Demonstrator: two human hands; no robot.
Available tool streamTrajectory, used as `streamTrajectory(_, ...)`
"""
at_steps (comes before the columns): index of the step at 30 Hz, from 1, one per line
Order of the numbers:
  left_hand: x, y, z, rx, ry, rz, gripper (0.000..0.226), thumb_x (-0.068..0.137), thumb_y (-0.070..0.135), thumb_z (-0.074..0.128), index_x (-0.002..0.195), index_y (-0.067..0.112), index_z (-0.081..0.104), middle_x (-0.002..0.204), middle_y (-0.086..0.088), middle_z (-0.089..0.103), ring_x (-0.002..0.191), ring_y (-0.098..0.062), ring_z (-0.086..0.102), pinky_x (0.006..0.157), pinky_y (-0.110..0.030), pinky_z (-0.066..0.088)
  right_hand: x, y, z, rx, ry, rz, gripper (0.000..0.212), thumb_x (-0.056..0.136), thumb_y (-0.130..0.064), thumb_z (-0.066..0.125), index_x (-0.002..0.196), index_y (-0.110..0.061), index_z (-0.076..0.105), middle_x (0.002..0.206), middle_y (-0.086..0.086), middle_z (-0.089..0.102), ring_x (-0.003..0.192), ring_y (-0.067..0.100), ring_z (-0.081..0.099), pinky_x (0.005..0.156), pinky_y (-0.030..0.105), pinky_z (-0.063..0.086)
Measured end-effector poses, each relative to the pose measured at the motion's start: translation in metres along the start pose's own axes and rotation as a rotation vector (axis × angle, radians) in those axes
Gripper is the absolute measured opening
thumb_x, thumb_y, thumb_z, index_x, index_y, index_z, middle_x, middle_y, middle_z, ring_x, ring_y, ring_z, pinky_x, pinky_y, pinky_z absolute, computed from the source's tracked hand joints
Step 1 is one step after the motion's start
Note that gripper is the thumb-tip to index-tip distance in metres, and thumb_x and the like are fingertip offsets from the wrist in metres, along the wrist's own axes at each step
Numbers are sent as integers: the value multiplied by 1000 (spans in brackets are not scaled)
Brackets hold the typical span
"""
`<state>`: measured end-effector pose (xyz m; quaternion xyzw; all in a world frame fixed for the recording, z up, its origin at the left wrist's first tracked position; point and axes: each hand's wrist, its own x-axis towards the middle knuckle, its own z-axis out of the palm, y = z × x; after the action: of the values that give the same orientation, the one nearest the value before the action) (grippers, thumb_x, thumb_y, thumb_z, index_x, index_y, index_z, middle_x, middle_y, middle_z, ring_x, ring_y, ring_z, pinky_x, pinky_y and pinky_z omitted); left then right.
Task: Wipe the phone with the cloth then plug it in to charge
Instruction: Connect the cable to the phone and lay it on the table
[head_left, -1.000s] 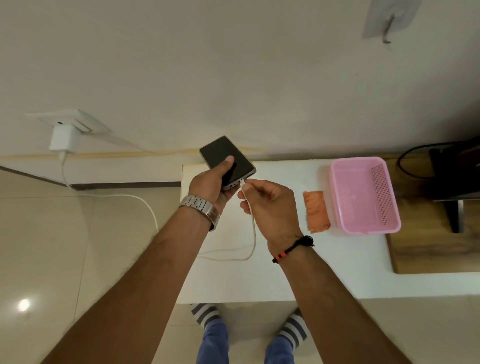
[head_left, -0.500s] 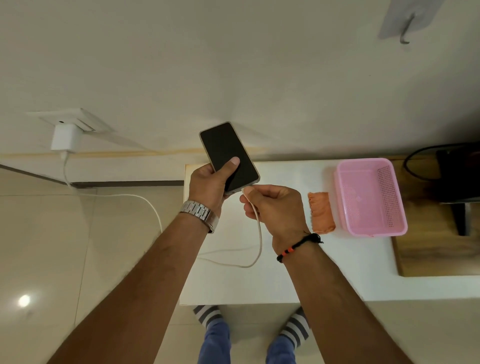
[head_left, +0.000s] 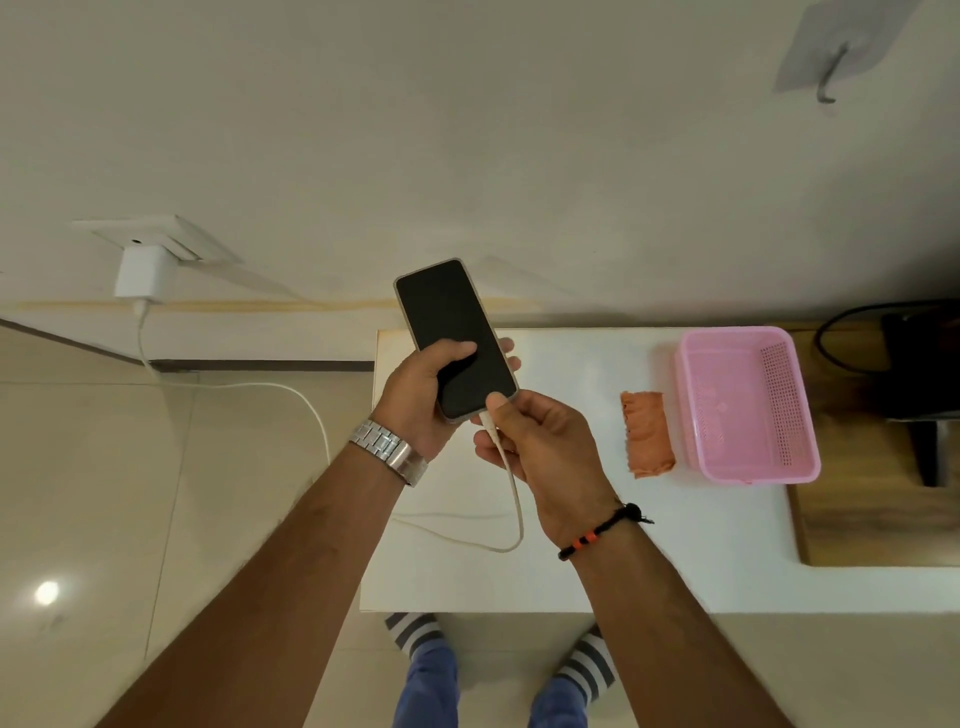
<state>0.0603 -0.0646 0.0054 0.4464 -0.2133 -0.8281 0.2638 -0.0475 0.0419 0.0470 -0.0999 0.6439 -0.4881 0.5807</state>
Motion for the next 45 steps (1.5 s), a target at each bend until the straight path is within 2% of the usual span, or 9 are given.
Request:
streamTrajectory(2,2,3,1,-136,-50,-52,56,99,36,52,147,6,48,131,-30,67,116,-45,69,101,-58,55,-1,0,2,-27,-26,-4,19,96,-29,67,101,-13,76,92,8,79,84,27,76,73,26,62)
streamTrajectory(6,13,6,-3,-238,-74,-119,95,94,81,26,147,8,54,122,-30,69,98,-43,72,90,-55,60,-4,2,3,-86,-76,85,23,93,-37,68,98,-16,76,92,4,80,85,22,78,76,29,63)
streamTrajectory(17,16,7,-1,-220,-112,-53,78,102,66,26,147,7,50,110,-24,70,90,-37,71,84,-47,61,-8,15,4,-178,-69,14,21,93,-24,69,75,-24,81,84,2,80,83,19,78,83,33,62)
streamTrajectory(29,6,7,-20,-49,-76,-98,84,100,74,20,139,10,59,123,-27,71,100,-42,73,85,-52,61,-8,31,0,-297,-179,42,23,92,-39,69,94,-18,79,94,0,80,92,16,76,89,36,61)
streamTrajectory(32,0,3,-31,167,89,-76,77,99,74,29,133,15,66,122,-24,74,107,-44,73,94,-57,60,7,24,-8,-241,-89,115,24,95,-41,64,108,-22,71,107,2,76,101,18,73,93,39,59)
streamTrajectory(35,-7,-10,-36,358,412,-17,51,100,65,45,101,23,75,94,-3,83,95,-33,77,88,-47,60,23,18,-3,-86,-43,67,21,100,-28,59,118,-22,67,110,2,75,102,19,73,86,33,61)
streamTrajectory(38,-9,-19,-47,554,433,77,46,103,52,42,104,19,74,107,-5,76,108,-34,69,101,-50,54,39,26,11,-199,-25,-13,28,97,-9,58,121,-17,69,105,4,77,98,20,74,85,36,62)
streamTrajectory(42,-2,-20,-74,742,379,164,32,104,15,42,74,10,49,75,-9,49,73,-22,46,71,-32,37,58,47,28,-332,55,-19,30,92,-1,59,115,-15,71,101,7,78,96,23,74,90,43,61)
streamTrajectory(45,7,-23,-98,791,423,80,29,100,9,47,79,-10,56,76,-15,48,74,-25,46,72,-37,43,73,68,39,-426,89,10,33,92,-2,60,122,-14,68,110,8,76,101,26,72,92,46,60)
